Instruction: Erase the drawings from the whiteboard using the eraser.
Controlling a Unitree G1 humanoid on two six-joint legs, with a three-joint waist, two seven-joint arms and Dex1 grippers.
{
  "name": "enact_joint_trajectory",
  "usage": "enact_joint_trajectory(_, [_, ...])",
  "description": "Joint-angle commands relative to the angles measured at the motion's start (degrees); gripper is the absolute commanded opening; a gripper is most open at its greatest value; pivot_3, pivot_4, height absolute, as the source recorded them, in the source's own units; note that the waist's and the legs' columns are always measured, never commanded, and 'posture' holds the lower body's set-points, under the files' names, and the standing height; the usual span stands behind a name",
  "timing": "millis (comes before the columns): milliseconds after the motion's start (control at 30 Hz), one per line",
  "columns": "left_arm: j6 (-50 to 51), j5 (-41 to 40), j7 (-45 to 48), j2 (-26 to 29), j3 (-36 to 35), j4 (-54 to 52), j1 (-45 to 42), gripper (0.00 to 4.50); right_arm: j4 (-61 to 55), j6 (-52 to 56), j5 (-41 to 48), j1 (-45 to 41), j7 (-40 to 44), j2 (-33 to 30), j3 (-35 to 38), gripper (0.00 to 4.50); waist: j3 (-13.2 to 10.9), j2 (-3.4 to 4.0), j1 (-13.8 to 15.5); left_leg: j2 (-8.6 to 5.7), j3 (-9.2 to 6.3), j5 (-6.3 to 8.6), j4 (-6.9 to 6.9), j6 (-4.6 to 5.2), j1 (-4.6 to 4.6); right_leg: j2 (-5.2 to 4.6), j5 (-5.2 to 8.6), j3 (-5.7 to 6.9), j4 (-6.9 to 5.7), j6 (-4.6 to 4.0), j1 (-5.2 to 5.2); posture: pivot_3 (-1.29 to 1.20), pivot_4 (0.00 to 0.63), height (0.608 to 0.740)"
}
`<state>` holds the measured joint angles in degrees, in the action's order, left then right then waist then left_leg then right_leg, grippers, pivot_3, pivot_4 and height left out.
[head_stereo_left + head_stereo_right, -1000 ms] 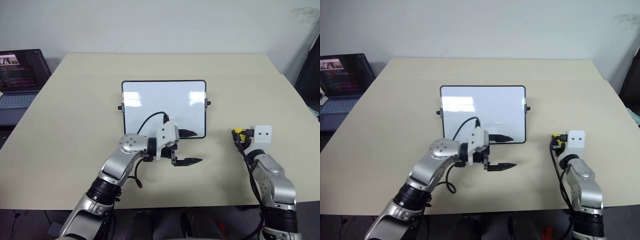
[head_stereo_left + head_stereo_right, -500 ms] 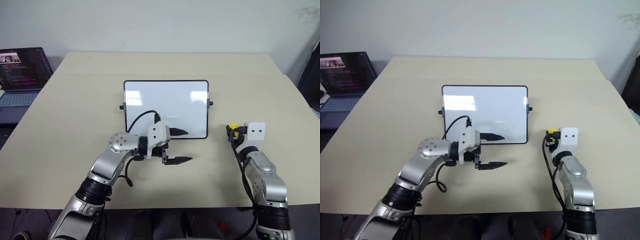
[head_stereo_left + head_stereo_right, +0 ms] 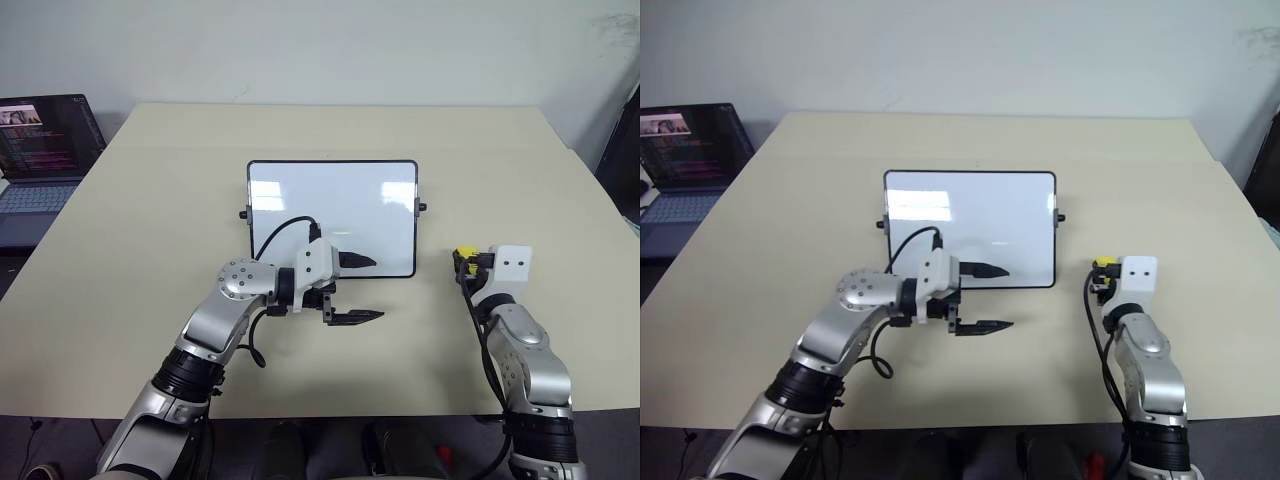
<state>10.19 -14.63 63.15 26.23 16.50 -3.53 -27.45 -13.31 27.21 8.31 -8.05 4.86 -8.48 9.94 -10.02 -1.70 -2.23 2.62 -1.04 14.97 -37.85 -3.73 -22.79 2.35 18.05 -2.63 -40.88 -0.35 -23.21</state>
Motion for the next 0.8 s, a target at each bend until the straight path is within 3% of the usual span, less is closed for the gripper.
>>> enact_joint_trajectory(33, [-1.9, -0.4, 0.1, -0.3, -1.2, -0.9, -0.7, 4.50, -5.0, 0.1, -2.5, 0.2, -1.9, -1.3, -0.5, 1.93, 0.0, 0.00, 0.0, 0.01, 0.00, 0.00, 0.00, 0.00, 0.01, 0.00, 0.00, -0.01, 0.00, 0.00, 0.00, 0.00, 0.150, 0.740])
enact_joint_trajectory(133, [-2.8, -0.2, 0.3, -0.2, -1.0, -1.2, -0.9, 4.50, -8.9, 5.0, -4.2, 1.7, -3.7, -2.2, -0.6, 1.93, 0.0, 0.00, 0.1, 0.00, -0.02, 0.00, 0.00, 0.00, 0.01, 0.00, 0.00, 0.01, -0.02, 0.00, 0.00, 0.00, 0.150, 0.740])
enact_joint_trajectory(267, [-2.8, -0.3, 0.0, -0.4, -0.8, -1.4, -0.8, 4.50, -14.7, 14.2, 1.1, 2.7, -2.3, -0.8, 0.9, 1.93, 0.0, 0.00, 0.2, 0.01, -0.02, 0.00, 0.01, 0.00, 0.00, 0.01, 0.00, 0.02, -0.01, 0.00, 0.00, 0.00, 0.150, 0.740])
enact_joint_trajectory(500, [-2.9, -0.1, -0.4, -1.4, -0.2, -1.6, -0.3, 4.50, -15.0, 27.7, 7.7, -1.0, 0.2, -3.0, 5.0, 1.93, 0.0, 0.00, 0.3, -0.03, -0.05, 0.00, -0.03, 0.00, 0.01, 0.00, 0.00, 0.00, -0.03, 0.00, 0.00, 0.00, 0.150, 0.740])
enact_joint_trajectory(600, [-2.7, 0.2, -0.6, -1.7, 0.0, -1.8, -0.1, 4.50, -14.3, 29.2, 7.7, -1.7, 0.7, -5.1, 5.1, 2.55, 0.0, 0.00, 0.3, -0.04, -0.04, 0.00, 0.00, 0.01, -0.02, 0.00, 0.00, 0.03, 0.02, 0.00, 0.00, 0.00, 0.150, 0.740])
enact_joint_trajectory(733, [-2.8, 0.3, -0.5, -2.0, -0.1, -1.4, -0.3, 4.50, -14.5, 30.7, 8.2, -2.9, 2.4, -7.4, 3.7, 3.99, 0.0, 0.00, 0.2, -0.03, -0.04, 0.00, 0.01, 0.01, -0.01, 0.02, 0.00, 0.02, 0.02, 0.00, 0.00, 0.00, 0.150, 0.740])
enact_joint_trajectory(800, [-2.6, 0.2, -0.5, -1.9, -0.2, -1.8, -0.1, 4.50, -15.1, 31.0, 8.8, -3.4, 2.6, -7.3, 3.8, 4.47, 0.0, 0.00, 0.2, -0.04, -0.05, 0.00, 0.00, 0.01, -0.01, 0.02, 0.00, 0.04, 0.01, 0.00, 0.00, 0.00, 0.150, 0.740])
